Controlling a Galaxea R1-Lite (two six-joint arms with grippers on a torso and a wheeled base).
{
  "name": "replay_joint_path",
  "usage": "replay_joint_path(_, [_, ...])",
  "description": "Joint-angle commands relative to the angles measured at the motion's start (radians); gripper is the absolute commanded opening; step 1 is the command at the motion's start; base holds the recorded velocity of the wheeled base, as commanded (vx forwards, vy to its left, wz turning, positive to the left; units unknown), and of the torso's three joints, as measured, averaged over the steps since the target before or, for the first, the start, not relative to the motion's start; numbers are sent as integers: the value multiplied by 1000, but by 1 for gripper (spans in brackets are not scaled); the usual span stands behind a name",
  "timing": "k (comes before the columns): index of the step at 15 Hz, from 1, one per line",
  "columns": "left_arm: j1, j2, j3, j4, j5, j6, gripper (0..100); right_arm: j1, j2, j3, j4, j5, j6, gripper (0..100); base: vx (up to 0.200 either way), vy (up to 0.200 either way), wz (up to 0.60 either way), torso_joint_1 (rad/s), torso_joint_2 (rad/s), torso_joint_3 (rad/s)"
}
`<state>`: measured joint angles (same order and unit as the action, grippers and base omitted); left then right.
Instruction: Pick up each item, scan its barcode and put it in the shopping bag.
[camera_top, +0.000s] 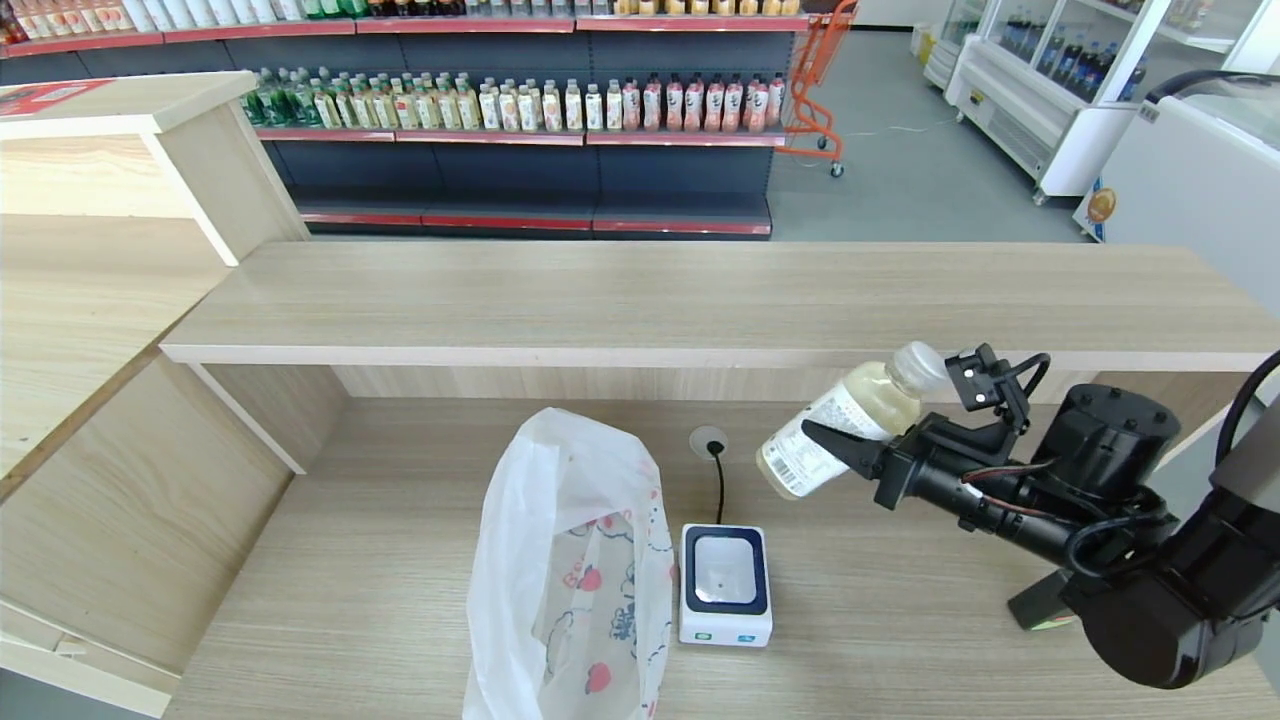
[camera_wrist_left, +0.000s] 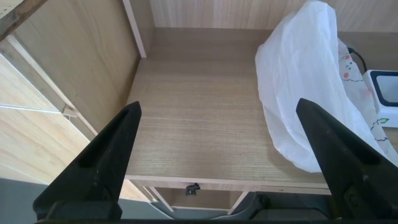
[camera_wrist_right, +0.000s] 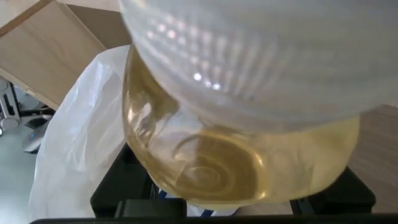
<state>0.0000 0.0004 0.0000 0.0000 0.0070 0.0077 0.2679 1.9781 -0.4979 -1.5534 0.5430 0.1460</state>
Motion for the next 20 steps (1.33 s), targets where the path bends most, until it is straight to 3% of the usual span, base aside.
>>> replay_joint_path(1, [0, 1, 0, 0, 1, 0, 100, 5, -33, 45, -1, 2, 0, 0, 0, 0, 0, 0, 0, 0])
replay_joint_path(5, [0, 0, 0, 0, 1, 0, 100, 50, -104, 159, 1, 3, 35, 0, -150, 0, 0, 4, 3, -1])
replay_joint_path(9, [0, 0, 0, 0, 1, 2, 100, 68, -116, 183, 3, 2, 40, 0, -200, 0, 0, -6, 0, 4])
replay_joint_path(13, [0, 0, 0, 0, 1, 0, 100, 68, -150, 182, 72, 3, 49, 0, 0, 0, 0, 0, 0, 0])
replay_joint_path(20, [0, 0, 0, 0, 1, -2, 100, 91, -225, 151, 239, -1, 124, 0, 0, 171, 0, 10, 6, 1])
